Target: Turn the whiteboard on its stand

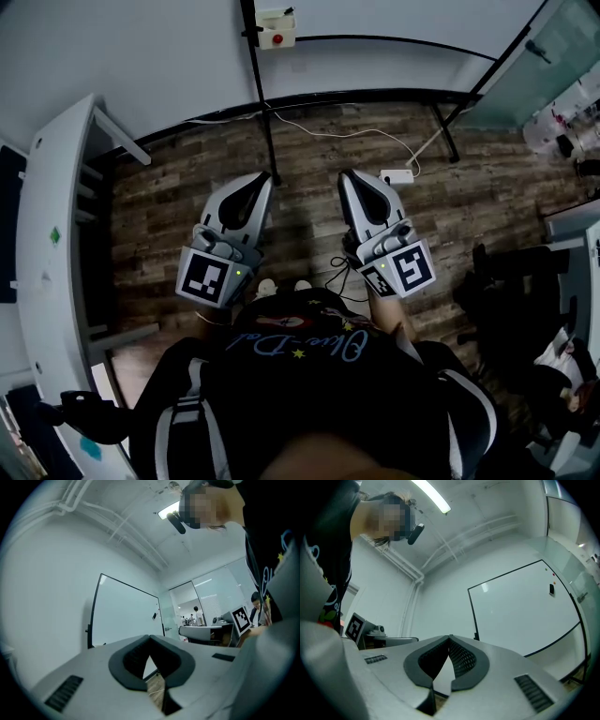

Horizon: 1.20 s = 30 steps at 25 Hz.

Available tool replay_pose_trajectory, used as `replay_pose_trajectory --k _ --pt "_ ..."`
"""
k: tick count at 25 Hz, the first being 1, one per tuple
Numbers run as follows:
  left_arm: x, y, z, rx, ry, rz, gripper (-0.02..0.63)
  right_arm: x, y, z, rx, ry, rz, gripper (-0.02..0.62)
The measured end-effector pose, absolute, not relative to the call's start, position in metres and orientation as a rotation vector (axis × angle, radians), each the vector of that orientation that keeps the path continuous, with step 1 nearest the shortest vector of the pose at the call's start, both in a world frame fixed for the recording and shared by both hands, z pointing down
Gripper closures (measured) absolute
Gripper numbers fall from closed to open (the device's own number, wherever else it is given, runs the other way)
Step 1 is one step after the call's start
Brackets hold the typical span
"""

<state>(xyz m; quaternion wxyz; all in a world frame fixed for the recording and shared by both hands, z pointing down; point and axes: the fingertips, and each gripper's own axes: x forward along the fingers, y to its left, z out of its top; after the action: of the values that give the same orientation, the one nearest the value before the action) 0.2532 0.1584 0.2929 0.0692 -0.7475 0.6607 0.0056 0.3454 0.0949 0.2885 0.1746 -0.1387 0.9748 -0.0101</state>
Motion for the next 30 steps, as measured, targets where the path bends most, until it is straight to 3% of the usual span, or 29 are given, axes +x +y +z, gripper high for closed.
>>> replay_pose_trajectory --k 13,30 --pt "0.242 0.143 0.297 -2.223 2.017 0.004 0.603 0.34 0.08 0.292 -0.347 2.775 -0.032 0.56" --pt "0.163 0.09 0.299 -2.322 1.925 0.042 0.603 0.26 0.043 0.287 -0.433 2.795 0.053 0.56"
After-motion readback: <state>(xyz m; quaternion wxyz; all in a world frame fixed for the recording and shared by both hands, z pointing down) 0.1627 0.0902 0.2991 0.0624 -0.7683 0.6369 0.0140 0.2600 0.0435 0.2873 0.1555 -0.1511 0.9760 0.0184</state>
